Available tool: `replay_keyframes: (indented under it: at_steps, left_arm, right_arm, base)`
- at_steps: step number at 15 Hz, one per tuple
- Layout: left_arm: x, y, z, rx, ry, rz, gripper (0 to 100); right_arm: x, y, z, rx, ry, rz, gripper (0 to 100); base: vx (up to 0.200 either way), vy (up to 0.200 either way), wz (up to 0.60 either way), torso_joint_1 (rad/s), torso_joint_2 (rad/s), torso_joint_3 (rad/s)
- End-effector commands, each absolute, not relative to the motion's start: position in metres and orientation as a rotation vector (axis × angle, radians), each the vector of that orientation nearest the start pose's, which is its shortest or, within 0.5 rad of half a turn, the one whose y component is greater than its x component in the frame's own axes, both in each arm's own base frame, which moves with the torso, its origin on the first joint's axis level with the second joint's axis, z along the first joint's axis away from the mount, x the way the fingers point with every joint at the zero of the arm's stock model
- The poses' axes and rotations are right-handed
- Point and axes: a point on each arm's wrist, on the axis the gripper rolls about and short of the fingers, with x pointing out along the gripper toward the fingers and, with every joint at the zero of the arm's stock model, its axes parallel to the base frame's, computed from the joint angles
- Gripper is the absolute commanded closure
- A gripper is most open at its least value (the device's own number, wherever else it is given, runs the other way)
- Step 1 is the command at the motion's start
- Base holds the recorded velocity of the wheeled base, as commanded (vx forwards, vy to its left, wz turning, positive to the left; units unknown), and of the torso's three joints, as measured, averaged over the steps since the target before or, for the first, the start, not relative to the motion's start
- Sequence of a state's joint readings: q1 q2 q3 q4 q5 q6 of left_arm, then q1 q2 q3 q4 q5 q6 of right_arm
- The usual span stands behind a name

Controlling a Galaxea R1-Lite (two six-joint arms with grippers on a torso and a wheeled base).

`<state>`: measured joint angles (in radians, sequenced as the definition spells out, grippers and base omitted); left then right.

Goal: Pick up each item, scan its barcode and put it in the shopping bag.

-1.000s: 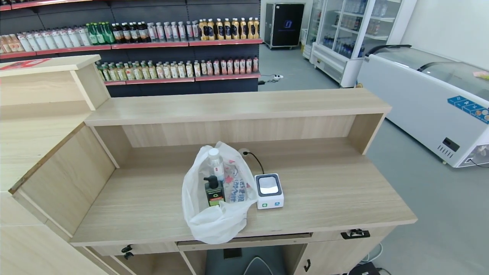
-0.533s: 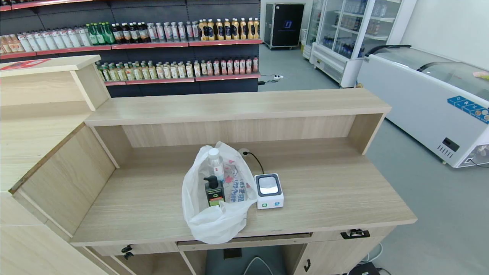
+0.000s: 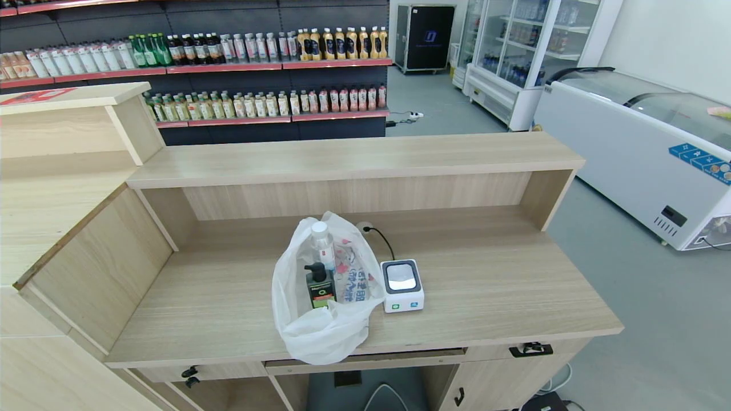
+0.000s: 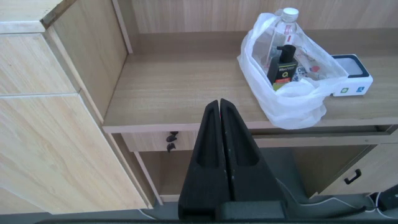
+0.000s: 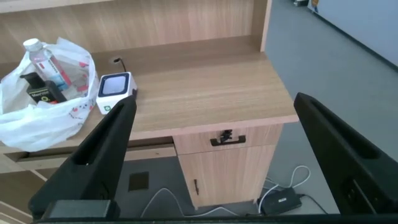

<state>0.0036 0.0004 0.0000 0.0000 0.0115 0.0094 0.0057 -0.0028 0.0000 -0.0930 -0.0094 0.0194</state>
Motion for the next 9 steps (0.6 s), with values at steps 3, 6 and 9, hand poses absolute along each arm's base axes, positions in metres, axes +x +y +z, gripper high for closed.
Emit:
replay_keyframes:
  at_steps: [3,6,9]
  left_arm:
    - [-0.0228,0.0002,0.0755,0.009,0.0,0.017,100]
    - [-0.0228,0.0001,0.0755,0.009,0.0,0.015,100]
    - [-0.0228,0.0002,0.0755,0.009,0.0,0.017,100]
  right_arm:
    - [-0.0232,-0.0003,0.0851,0.019,-0.094,-0.002,0]
    - [-0.0232,-0.0003,0.0851,0.021,-0.094,-0.002,0]
    - [-0.0232,-0.0003,0.0851,0.021,-0.094,-0.002,0]
  base:
    - [0.0,0.0,0.0,0.0,0.0,0.0]
    - [0.0,0.0,0.0,0.0,0.0,0.0]
    - [0.0,0.0,0.0,0.0,0.0,0.0]
